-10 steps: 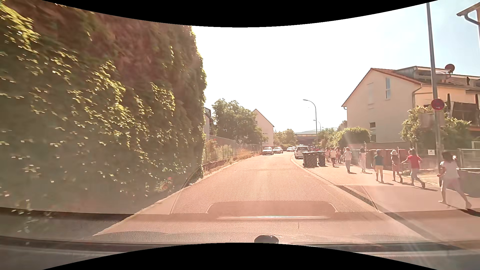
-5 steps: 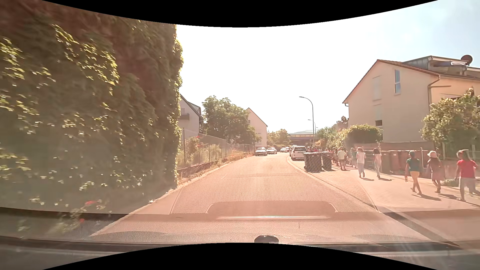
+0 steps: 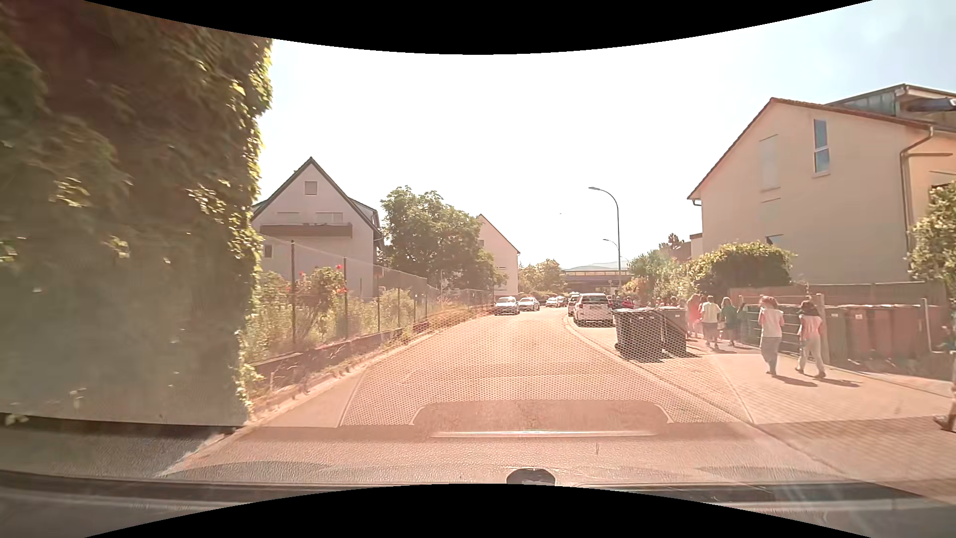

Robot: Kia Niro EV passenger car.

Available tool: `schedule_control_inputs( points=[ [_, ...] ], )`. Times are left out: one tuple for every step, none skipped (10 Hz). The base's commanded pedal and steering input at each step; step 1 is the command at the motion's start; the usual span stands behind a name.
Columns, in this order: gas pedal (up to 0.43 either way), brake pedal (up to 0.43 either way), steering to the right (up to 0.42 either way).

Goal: Follow the waypoints while adhering to traffic rules and regulations

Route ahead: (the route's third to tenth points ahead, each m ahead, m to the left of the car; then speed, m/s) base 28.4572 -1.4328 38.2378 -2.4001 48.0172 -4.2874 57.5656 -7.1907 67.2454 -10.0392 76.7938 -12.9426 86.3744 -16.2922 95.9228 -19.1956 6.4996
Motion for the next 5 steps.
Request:
schedule_control_inputs(
  points=[
    [0.169, 0.0, 0.04],
    [0.169, 0.0, 0.039],
    [0.169, 0.0, 0.039],
    [0.169, 0.0, 0.038],
    [0.169, 0.0, 0.035]
  ],
)
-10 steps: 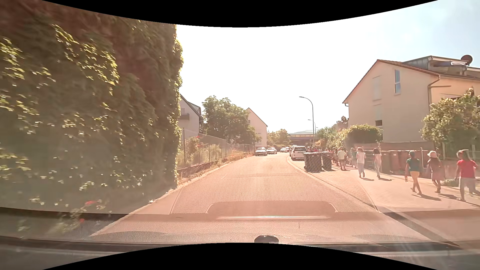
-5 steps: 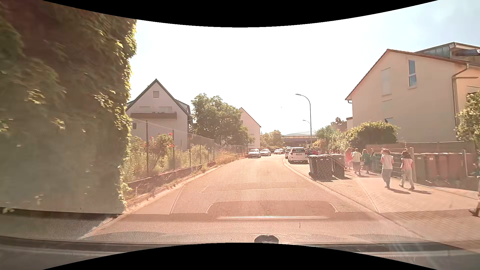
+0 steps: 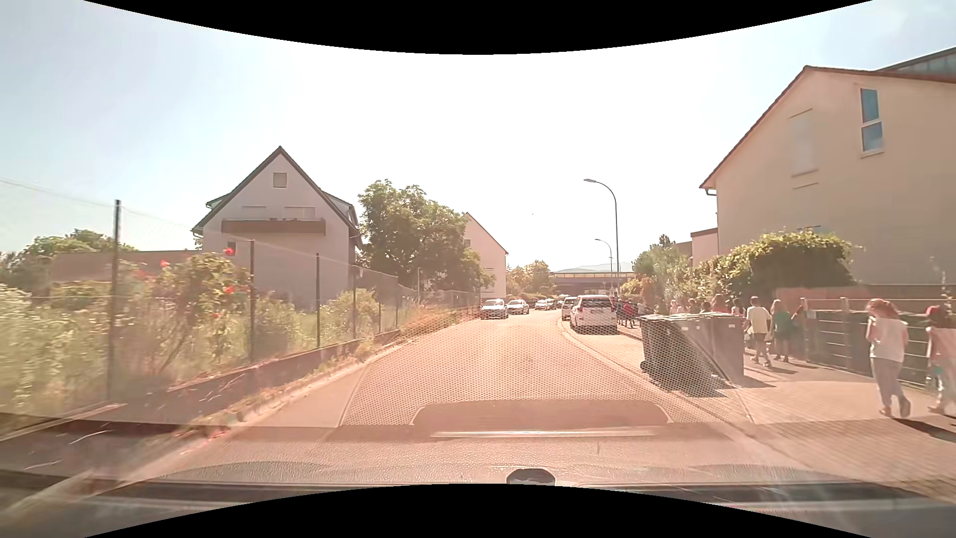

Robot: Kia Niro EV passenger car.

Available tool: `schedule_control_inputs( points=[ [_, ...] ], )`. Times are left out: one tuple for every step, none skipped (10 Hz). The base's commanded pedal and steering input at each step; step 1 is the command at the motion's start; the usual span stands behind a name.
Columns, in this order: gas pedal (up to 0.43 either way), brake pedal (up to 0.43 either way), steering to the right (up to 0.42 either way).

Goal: Follow the waypoints while adhering to traffic rules and regulations

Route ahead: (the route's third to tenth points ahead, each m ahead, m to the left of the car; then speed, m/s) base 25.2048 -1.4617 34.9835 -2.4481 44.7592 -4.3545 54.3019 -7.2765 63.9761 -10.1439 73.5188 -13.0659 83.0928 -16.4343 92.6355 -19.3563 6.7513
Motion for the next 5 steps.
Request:
schedule_control_inputs(
  points=[
    [0.169, 0.0, 0.032],
    [0.169, 0.0, 0.031],
    [0.169, 0.0, 0.03],
    [0.169, 0.0, 0.029],
    [0.169, 0.0, 0.028]
  ],
)
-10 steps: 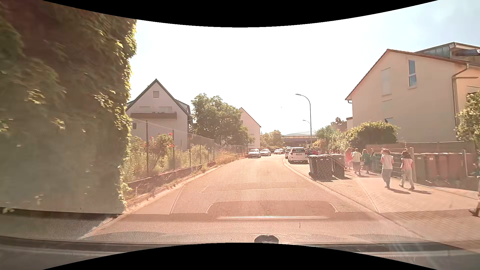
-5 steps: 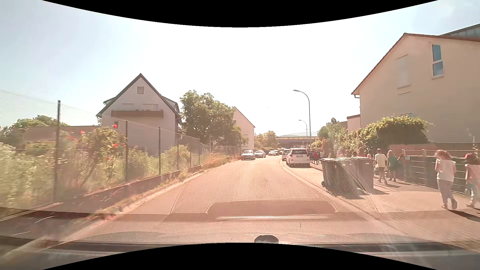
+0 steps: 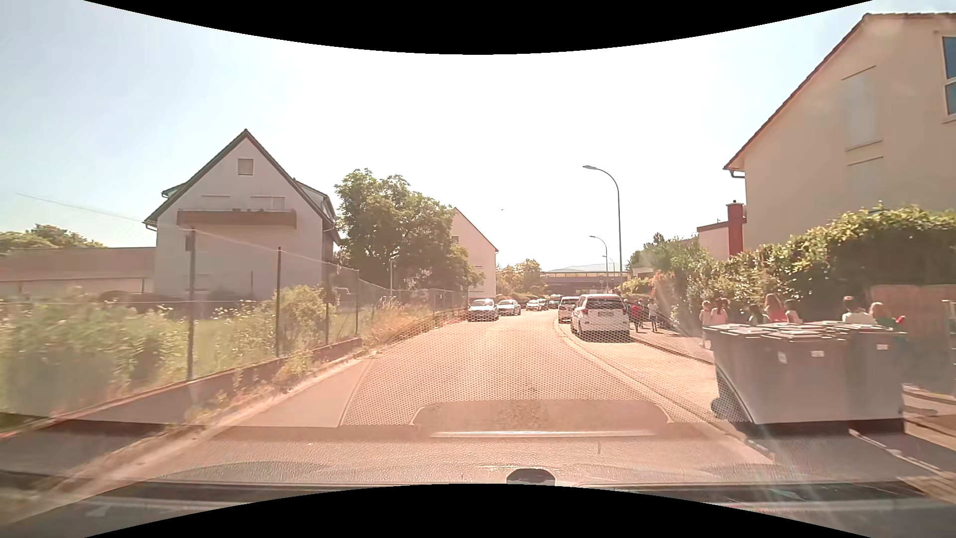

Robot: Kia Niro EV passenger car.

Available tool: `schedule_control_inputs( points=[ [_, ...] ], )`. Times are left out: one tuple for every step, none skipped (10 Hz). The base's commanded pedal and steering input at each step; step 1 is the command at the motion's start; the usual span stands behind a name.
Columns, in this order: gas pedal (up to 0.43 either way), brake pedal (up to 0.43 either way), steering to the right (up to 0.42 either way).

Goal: Follow the waypoints while adhering to traffic rules and regulations

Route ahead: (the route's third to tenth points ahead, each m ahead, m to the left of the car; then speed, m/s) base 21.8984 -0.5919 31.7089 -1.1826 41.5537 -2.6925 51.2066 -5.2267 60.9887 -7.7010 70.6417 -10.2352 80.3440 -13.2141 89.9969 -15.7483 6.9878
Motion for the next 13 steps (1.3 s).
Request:
schedule_control_inputs(
  points=[
    [0.169, 0.0, 0.026],
    [0.169, 0.0, 0.024],
    [0.169, 0.0, 0.02],
    [0.169, 0.0, 0.02],
    [0.169, 0.0, 0.019],
    [0.169, 0.0, 0.018],
    [0.169, 0.0, 0.017],
    [0.169, 0.0, 0.017],
    [0.169, 0.0, 0.017],
    [0.169, 0.0, 0.017],
    [0.169, 0.0, 0.017],
    [0.169, 0.0, 0.017],
    [0.169, 0.0, 0.018]
  ],
)
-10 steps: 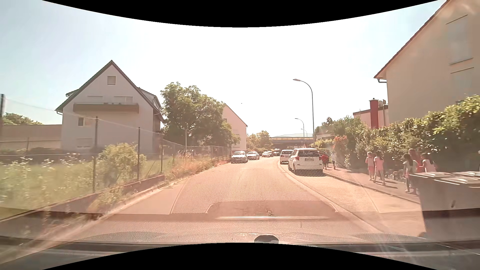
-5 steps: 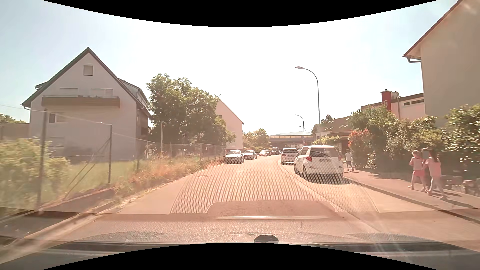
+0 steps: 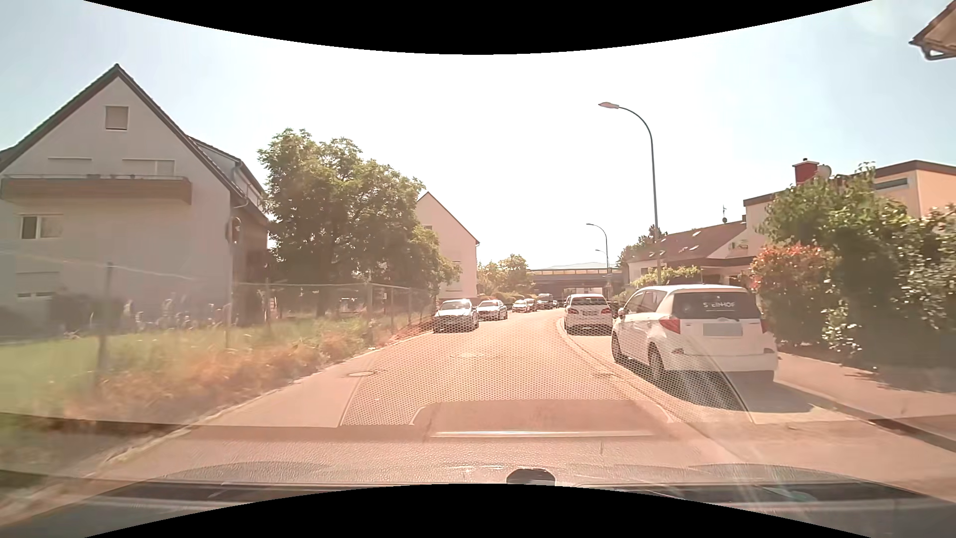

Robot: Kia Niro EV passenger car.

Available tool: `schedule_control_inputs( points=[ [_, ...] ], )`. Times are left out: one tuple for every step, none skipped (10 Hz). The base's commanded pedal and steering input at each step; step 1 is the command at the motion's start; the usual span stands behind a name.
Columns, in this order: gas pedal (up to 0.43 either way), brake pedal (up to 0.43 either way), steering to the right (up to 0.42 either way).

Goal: Follow the waypoints while adhering to traffic rules and regulations

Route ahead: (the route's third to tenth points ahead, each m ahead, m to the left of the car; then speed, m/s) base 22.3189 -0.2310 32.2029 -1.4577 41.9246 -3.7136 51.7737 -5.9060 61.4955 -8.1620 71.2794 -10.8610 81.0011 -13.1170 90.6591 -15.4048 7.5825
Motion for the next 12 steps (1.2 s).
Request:
schedule_control_inputs(
  points=[
    [0.169, 0.0, 0.019],
    [0.169, 0.0, 0.019],
    [0.157, 0.0, 0.019],
    [0.157, 0.0, 0.019],
    [0.138, 0.0, 0.02],
    [0.118, 0.0, 0.02],
    [0.11, 0.0, 0.021],
    [0.11, 0.0, 0.021],
    [0.11, 0.0, 0.024],
    [0.11, 0.0, 0.026],
    [0.11, 0.0, 0.026],
    [0.11, 0.0, 0.026]
  ],
)
